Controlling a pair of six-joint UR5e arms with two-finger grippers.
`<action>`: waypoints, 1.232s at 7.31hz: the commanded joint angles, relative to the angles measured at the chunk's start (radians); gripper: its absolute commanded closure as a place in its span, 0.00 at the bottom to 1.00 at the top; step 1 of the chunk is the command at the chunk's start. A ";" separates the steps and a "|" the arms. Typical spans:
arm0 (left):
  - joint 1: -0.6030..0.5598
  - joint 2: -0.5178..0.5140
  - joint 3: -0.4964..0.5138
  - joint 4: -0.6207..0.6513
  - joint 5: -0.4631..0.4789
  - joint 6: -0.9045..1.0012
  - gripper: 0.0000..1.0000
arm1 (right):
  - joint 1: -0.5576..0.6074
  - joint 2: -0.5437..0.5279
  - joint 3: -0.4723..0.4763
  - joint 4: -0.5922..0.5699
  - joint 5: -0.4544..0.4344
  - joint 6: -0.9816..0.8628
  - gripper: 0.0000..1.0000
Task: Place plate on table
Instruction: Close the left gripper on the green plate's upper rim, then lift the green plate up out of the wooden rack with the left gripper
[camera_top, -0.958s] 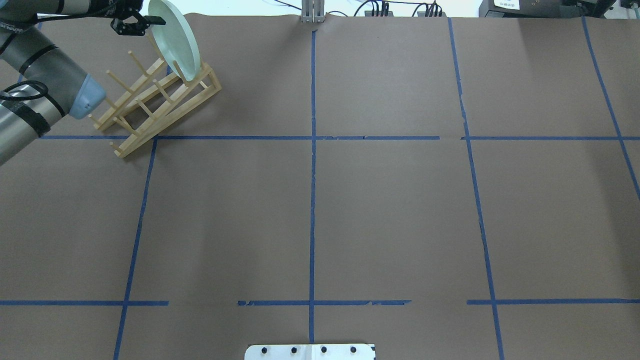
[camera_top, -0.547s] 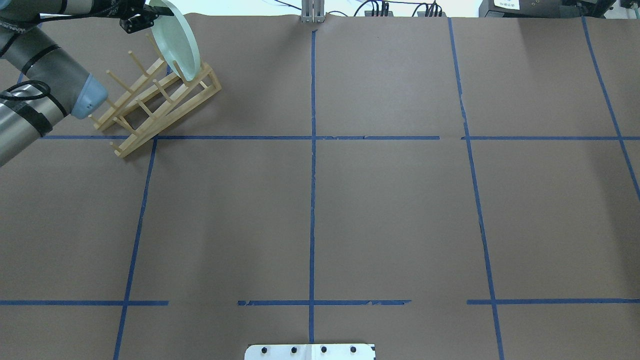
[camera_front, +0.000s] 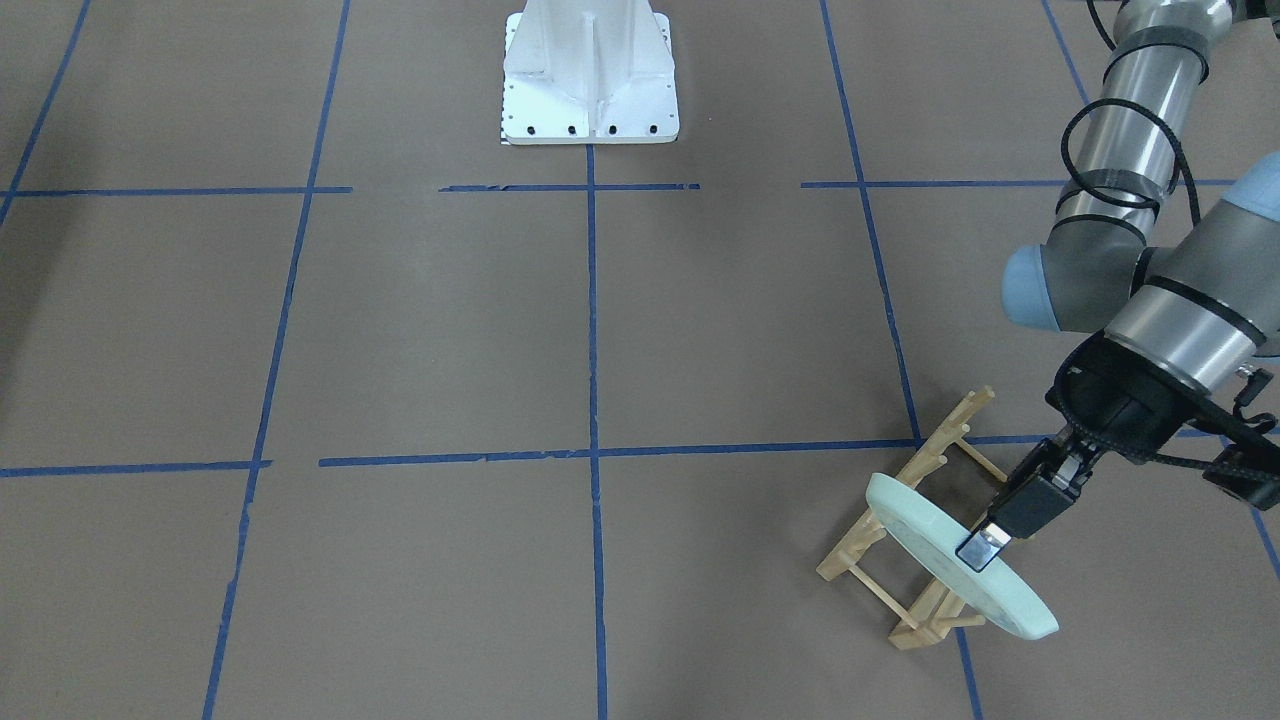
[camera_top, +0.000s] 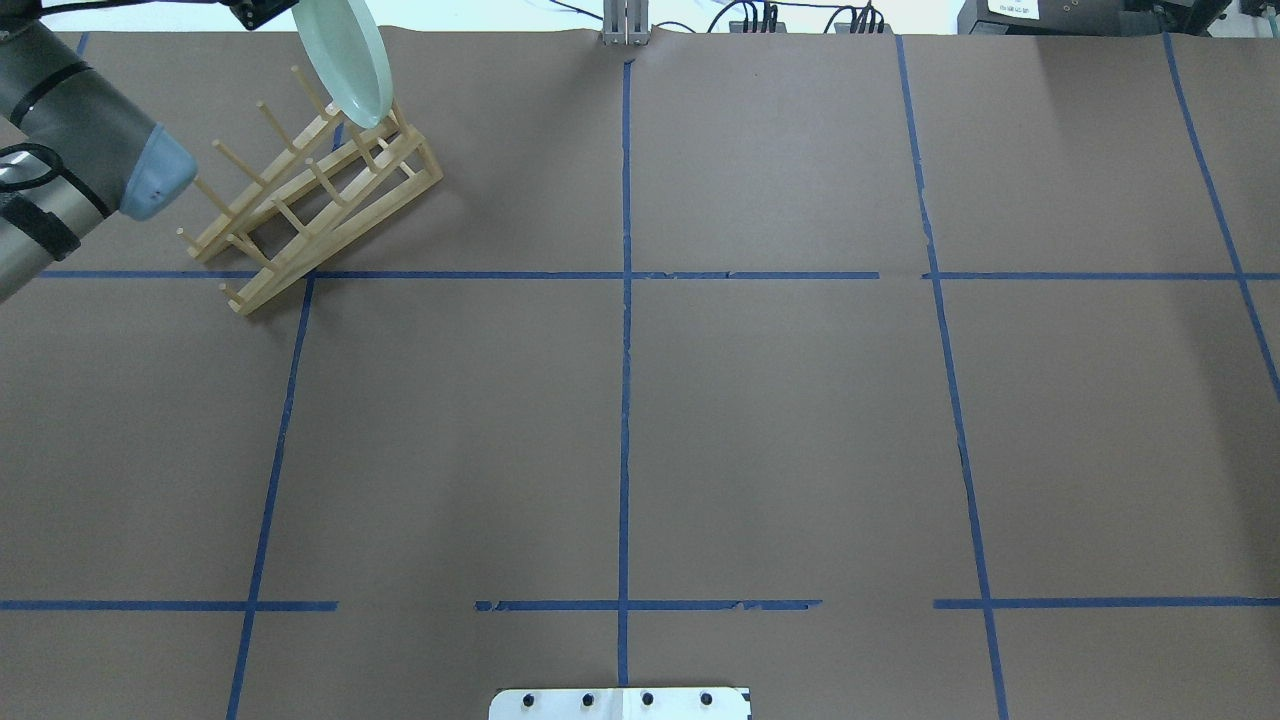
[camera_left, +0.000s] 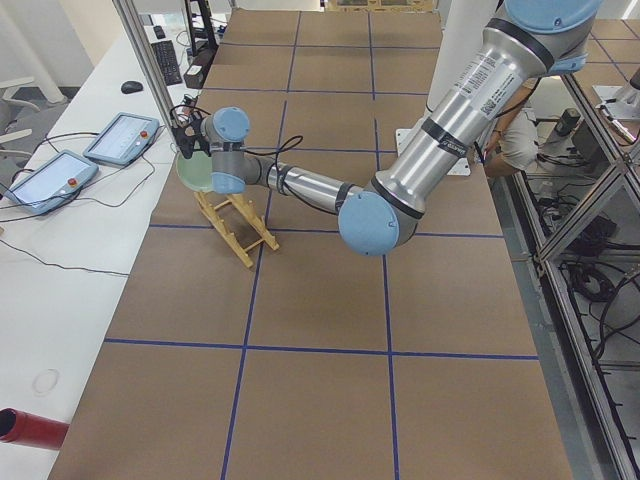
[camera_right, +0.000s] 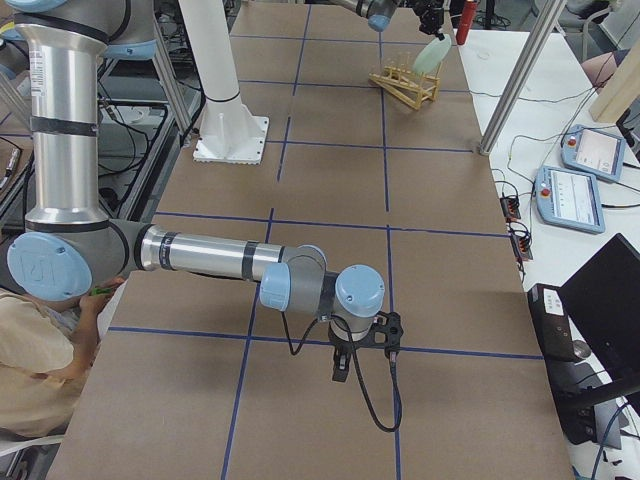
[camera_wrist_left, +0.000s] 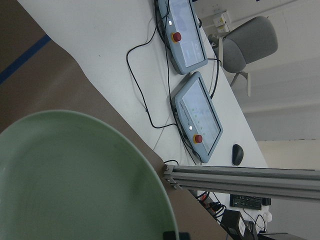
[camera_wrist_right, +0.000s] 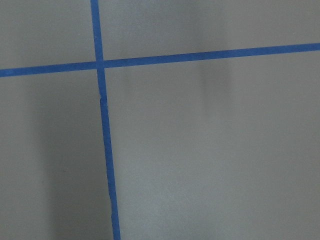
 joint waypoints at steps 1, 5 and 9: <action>-0.032 0.016 -0.158 0.070 -0.003 -0.003 1.00 | 0.000 0.002 0.000 0.000 0.000 0.000 0.00; 0.159 0.067 -0.556 0.649 0.008 -0.068 1.00 | 0.000 0.002 0.000 0.000 0.000 0.000 0.00; 0.454 -0.070 -0.540 1.403 0.155 0.278 1.00 | 0.000 0.000 0.000 0.000 0.000 0.000 0.00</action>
